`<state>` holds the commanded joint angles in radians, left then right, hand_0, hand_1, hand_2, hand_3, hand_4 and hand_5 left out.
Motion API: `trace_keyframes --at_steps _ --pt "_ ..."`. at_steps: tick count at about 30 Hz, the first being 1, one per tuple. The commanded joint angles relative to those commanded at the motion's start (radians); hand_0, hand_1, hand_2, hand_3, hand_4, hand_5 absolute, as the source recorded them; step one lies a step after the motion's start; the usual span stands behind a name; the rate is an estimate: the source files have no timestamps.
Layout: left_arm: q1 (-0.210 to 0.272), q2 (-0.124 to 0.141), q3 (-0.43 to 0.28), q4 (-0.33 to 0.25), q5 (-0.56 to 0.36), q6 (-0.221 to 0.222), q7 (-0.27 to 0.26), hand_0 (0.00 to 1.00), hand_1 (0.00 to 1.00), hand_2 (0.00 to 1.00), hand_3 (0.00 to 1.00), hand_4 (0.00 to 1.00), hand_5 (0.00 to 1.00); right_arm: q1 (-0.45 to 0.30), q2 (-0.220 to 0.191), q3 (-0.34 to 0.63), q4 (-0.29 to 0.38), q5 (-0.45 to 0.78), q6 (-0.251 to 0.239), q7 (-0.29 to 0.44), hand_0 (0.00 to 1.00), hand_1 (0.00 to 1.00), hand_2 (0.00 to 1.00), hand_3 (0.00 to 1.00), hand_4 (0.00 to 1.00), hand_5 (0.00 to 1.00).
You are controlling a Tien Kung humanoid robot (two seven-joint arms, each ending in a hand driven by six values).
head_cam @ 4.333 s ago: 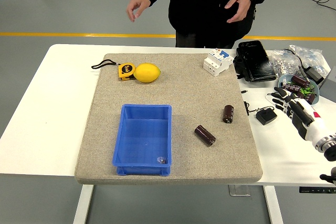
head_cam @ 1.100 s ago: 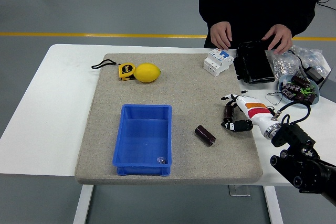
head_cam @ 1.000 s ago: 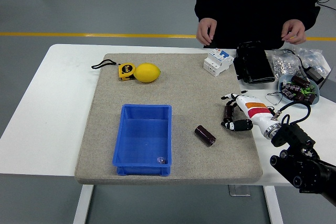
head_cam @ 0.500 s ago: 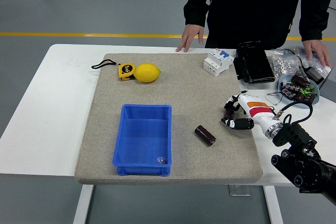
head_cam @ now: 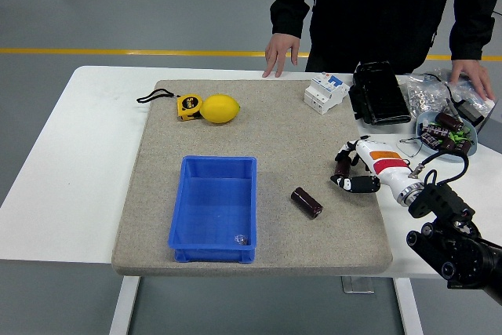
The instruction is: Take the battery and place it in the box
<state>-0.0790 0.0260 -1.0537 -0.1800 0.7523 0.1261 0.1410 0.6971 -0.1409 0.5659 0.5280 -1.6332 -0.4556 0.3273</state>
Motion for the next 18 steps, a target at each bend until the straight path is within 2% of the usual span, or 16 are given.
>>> trace_keyframes --at_steps 9,15,18 --pt "0.004 0.002 -0.007 0.0 0.009 0.0 0.0 0.79 0.765 0.785 0.664 0.721 0.637 0.0 -0.013 0.015 0.045 -0.018 -0.002 0.001 0.18 0.346 0.465 0.489 0.632 0.137" --pt "0.008 0.004 -0.015 0.0 0.018 0.0 0.001 0.79 0.763 0.783 0.664 0.72 0.638 0.002 -0.022 0.029 0.13 -0.04 -0.005 -0.006 0.178 0.343 0.465 0.489 0.626 0.129" --pt "0.01 0.005 -0.018 0.0 0.023 0.0 0.002 0.79 0.763 0.783 0.664 0.72 0.638 0.007 -0.023 0.03 0.195 -0.042 -0.005 -0.015 0.178 0.343 0.465 0.489 0.626 0.129"
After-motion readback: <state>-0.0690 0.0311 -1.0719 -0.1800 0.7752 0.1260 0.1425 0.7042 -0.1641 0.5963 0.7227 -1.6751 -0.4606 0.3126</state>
